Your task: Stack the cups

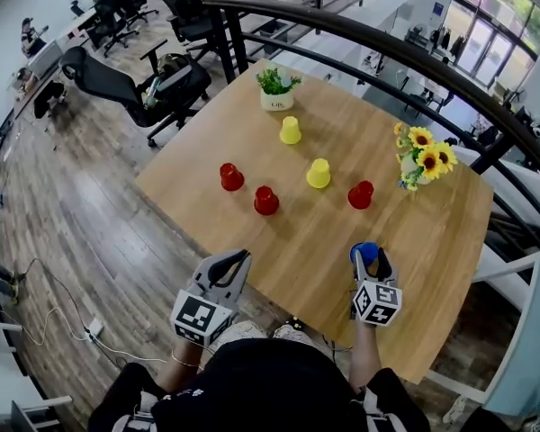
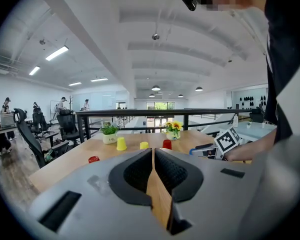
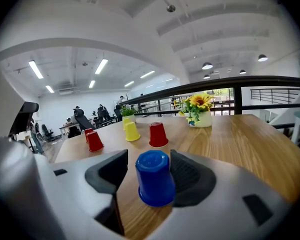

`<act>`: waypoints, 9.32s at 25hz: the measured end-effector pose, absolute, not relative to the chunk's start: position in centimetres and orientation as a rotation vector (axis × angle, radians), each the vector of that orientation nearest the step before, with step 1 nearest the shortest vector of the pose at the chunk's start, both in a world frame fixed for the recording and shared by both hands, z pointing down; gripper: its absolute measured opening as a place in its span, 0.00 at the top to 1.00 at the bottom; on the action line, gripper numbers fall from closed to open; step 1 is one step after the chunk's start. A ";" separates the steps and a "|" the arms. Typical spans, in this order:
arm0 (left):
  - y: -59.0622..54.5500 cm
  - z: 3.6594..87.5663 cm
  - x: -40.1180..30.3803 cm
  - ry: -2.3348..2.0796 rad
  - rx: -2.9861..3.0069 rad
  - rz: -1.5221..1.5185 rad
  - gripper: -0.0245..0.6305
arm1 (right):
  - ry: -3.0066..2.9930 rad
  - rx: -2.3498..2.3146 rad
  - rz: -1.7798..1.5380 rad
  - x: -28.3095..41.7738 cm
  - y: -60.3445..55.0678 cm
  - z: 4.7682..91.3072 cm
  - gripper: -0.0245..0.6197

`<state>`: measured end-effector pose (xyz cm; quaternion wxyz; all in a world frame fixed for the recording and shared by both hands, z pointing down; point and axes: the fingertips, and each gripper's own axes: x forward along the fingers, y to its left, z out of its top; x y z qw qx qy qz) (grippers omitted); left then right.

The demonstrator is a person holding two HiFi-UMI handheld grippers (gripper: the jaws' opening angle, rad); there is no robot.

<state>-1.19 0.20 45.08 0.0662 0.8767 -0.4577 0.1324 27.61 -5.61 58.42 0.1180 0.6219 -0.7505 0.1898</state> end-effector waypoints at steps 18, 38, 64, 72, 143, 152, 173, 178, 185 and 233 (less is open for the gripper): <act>-6.5 44.7 0.5 -1.151 2.774 0.454 0.93 | -2.152 1.882 0.586 25.4 -7.2 58.2 0.59; -9.2 45.9 -1.4 -1.056 2.782 0.464 0.93 | -2.320 1.516 0.562 10.5 -7.9 60.2 0.58; -8.9 46.1 -4.7 -1.260 2.660 0.483 0.93 | -2.118 2.042 0.476 26.1 -20.0 56.7 0.54; -8.8 47.1 -6.0 -1.336 2.572 0.558 0.93 | -2.098 2.065 0.474 27.5 -22.8 59.3 0.54; -13.2 46.1 -8.6 -1.174 2.699 0.251 0.93 | -2.625 1.601 0.480 2.8 -10.8 48.7 0.56; -15.0 47.1 -15.2 -1.257 2.649 0.259 0.93 | -2.457 1.594 0.542 -1.9 -15.4 53.5 0.55; -20.0 48.5 -19.3 -1.141 2.664 0.240 0.93 | -2.137 1.704 0.584 -1.9 -19.5 60.0 0.63; -20.2 48.4 -19.2 -1.126 2.657 0.235 0.93 | -2.155 1.717 0.589 -1.9 -19.5 59.0 0.64; -19.6 49.0 -17.7 -1.071 2.674 0.241 0.93 | -2.220 1.808 0.562 -0.5 -18.2 55.5 0.64; -8.7 46.5 0.3 -0.856 2.792 0.392 0.93 | -1.833 2.104 0.638 24.0 -0.4 58.2 0.64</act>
